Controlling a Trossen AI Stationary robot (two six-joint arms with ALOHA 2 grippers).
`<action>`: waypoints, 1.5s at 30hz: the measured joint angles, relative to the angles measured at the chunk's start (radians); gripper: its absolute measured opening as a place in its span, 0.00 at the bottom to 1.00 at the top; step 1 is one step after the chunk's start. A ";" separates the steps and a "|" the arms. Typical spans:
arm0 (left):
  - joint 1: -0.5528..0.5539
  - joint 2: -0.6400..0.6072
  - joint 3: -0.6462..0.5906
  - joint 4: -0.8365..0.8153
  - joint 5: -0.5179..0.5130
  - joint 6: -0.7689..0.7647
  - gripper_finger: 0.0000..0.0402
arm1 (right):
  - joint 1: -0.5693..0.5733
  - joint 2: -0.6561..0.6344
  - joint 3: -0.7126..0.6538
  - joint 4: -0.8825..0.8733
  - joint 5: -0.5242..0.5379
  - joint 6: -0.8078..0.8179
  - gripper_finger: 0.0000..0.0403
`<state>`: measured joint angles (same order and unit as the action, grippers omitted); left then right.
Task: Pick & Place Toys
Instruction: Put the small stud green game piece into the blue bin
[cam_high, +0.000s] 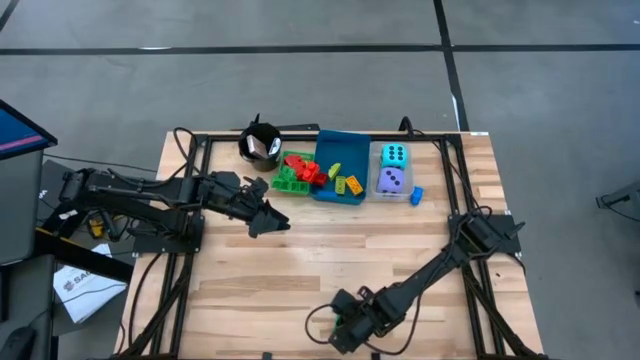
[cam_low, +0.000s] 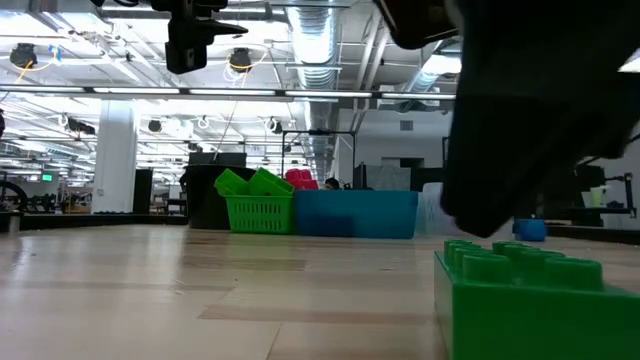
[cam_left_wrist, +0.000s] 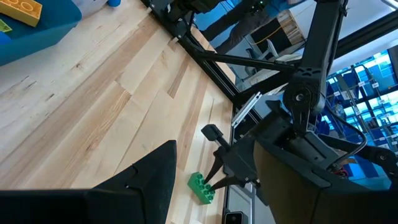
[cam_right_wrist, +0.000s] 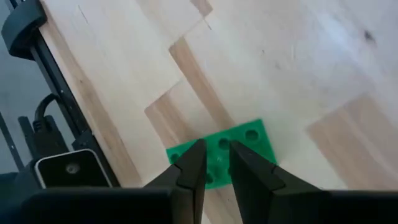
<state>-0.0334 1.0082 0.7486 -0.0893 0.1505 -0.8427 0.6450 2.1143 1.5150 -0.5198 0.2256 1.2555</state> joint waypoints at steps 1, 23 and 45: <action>0.000 0.000 0.000 0.000 0.000 0.000 0.52 | -0.005 0.000 0.000 0.000 0.000 -0.014 0.16; 0.000 0.000 0.000 0.000 0.000 0.000 0.52 | -0.043 0.000 0.000 0.030 -0.088 -0.210 0.16; 0.000 0.000 0.000 0.001 0.000 0.000 0.52 | -0.073 0.037 0.003 -0.118 -0.105 -0.219 0.16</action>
<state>-0.0334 1.0080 0.7486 -0.0888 0.1505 -0.8425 0.5722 2.1515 1.5181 -0.6376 0.1203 1.0363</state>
